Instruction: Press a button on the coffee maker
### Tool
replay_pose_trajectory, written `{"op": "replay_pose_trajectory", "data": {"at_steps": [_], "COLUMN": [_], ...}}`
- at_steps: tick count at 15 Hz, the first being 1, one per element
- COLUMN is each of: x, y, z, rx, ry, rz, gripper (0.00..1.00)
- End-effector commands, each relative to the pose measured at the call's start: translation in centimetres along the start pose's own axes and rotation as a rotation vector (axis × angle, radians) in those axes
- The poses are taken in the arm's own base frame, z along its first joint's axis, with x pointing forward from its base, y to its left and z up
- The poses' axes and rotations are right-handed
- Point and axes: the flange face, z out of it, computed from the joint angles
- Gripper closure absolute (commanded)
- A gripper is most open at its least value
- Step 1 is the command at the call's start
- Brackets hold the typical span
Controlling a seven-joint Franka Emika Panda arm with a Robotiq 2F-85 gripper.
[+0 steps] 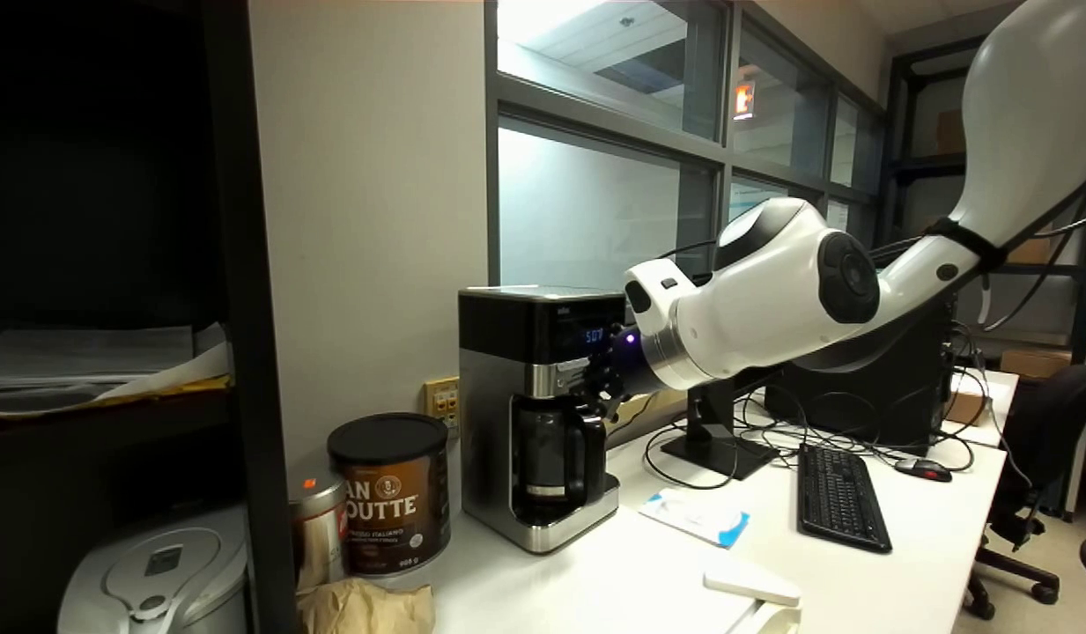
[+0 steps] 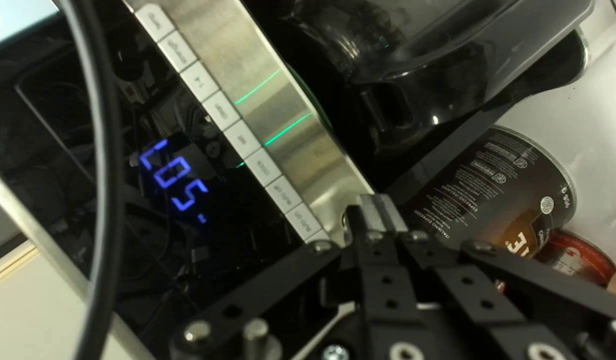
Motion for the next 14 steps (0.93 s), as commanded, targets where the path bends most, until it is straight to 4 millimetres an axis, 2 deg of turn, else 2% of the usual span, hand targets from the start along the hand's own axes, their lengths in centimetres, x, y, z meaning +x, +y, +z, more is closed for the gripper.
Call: {"op": "replay_pose_trajectory", "data": {"at_steps": [1, 9, 14], "x": [0.8, 0.7, 0.9], "y": [0.1, 0.0, -0.1], "z": [0.8, 2.1, 2.3], "rx": [-0.028, -0.045, -0.043], "ry": [0.017, 0.006, 0.013], "rz": [0.01, 0.019, 0.025], "gripper": [1.0, 1.0, 1.0]}}
